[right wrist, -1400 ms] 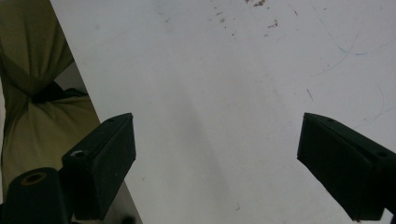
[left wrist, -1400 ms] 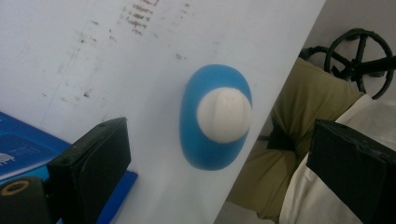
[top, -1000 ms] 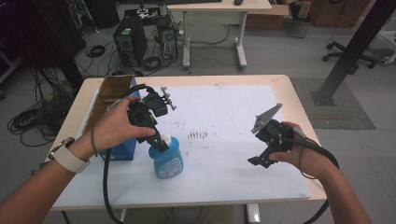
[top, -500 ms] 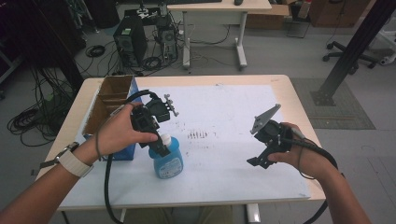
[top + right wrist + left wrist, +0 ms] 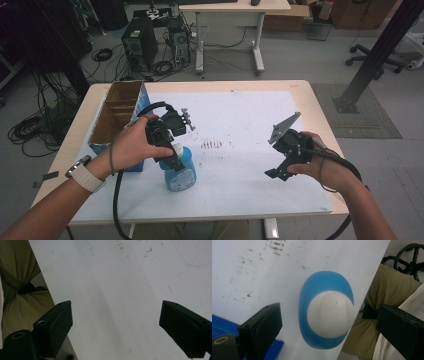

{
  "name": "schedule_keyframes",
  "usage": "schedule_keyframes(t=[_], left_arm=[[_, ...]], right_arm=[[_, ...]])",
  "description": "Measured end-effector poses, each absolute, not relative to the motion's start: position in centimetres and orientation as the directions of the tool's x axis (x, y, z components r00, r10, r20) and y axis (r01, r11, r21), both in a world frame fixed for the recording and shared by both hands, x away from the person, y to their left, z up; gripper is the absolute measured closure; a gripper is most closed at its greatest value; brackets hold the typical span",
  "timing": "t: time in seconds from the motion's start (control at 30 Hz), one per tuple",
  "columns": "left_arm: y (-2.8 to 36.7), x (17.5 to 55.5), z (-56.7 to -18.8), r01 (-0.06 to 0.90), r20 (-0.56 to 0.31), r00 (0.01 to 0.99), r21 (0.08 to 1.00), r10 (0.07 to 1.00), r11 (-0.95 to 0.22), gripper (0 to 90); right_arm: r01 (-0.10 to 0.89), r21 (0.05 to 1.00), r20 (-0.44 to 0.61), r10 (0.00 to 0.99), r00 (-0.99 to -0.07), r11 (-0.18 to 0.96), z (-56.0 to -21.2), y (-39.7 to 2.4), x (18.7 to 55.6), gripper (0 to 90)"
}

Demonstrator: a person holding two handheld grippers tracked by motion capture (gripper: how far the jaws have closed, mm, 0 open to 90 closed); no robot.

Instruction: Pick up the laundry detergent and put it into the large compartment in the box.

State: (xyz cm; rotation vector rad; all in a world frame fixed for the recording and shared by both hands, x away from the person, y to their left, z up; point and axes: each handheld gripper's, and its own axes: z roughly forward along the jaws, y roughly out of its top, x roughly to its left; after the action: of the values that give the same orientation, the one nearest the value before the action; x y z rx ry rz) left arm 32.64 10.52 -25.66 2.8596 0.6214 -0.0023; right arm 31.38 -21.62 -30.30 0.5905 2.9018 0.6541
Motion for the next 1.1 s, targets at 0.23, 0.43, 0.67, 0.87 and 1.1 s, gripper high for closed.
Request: schedule_keyframes(t=[0.23, 0.43, 0.67, 0.87, 1.1], left_arm=[[10.2, 32.6, -26.4, 0.403, -0.032, 0.913, 0.205, 0.406, -0.892, 7.1], [10.1, 32.8, -27.0, 0.402, -0.033, 0.914, 0.204, 0.404, -0.893, 7.7], [10.1, 32.9, -27.5, 0.401, -0.031, 0.914, 0.205, 0.404, -0.893, 9.0], [10.1, 32.9, -27.9, 0.401, -0.033, 0.915, 0.198, 0.403, -0.895, 10.8], [10.0, 33.0, -28.2, 0.402, -0.039, 0.914, 0.197, 0.403, -0.894, 14.6]], right_arm=[[0.349, 0.433, -0.018, 0.395, -0.919, 0.831, -30.4, -21.6, 31.4, 11.4], [0.346, 0.434, -0.018, 0.392, -0.920, 0.832, -30.4, -21.5, 31.4, 11.4], [0.349, 0.432, -0.017, 0.394, -0.919, 0.831, -30.5, -21.6, 31.4, 11.4], [0.349, 0.433, -0.018, 0.395, -0.918, 0.831, -30.5, -21.6, 31.3, 11.4], [0.350, 0.434, -0.016, 0.395, -0.918, 0.830, -30.5, -21.6, 31.3, 11.4]])
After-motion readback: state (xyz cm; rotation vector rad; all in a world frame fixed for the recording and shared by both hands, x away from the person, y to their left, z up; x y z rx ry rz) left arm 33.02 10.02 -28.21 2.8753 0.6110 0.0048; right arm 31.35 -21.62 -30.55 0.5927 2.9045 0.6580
